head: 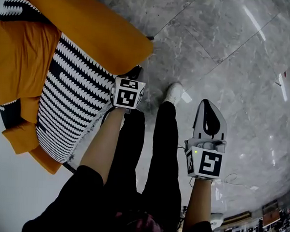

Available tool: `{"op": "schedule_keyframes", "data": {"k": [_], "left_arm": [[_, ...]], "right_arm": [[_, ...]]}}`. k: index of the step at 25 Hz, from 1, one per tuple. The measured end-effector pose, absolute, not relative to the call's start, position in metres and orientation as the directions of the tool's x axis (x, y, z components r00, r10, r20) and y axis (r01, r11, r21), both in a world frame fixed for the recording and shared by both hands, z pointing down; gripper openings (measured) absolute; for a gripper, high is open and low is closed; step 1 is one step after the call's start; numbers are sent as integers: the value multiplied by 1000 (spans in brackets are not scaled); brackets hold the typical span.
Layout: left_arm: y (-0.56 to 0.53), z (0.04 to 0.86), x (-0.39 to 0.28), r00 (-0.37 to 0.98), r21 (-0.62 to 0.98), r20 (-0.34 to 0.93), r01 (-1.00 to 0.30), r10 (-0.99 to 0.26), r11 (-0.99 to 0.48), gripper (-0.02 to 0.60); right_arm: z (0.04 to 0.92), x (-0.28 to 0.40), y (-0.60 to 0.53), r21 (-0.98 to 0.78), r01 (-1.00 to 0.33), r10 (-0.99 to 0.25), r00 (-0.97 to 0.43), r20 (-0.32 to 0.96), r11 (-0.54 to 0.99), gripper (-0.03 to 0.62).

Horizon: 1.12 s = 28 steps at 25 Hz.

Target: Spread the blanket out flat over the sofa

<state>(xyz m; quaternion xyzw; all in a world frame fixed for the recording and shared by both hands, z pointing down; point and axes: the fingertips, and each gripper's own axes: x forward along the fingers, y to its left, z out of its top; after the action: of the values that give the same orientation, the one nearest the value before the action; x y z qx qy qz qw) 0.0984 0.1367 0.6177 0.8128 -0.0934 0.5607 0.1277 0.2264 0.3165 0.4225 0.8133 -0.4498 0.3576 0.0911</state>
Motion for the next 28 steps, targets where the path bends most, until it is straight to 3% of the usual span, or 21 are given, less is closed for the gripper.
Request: {"op": "schedule_keyframes", "data": {"k": [4,8,14,21,28], "left_arm": [[141,616,92,344,84,939,-303,-27,-949,25],[157,615,89,331,155,943,-322,42,-934,26],[207,607,80,314,244,935,-228,166,-943,26],[227,522,87,453,326,872,-255,185,-910,23],[183,432,87,595,282,800,-264,74,-922,11]], "right_arm": [[418,228,311,-172,-806,-675,335,657,-567,21],[414,231,311,-169,-810,-679,336,653,-562,20],[404,225,300,-170,-835,-705,314,636,-524,21],[351,224,251,-179,-884,-771,259,582,-432,20],[279,192,172,-139,-951,-856,180,484,-278,20]]}}
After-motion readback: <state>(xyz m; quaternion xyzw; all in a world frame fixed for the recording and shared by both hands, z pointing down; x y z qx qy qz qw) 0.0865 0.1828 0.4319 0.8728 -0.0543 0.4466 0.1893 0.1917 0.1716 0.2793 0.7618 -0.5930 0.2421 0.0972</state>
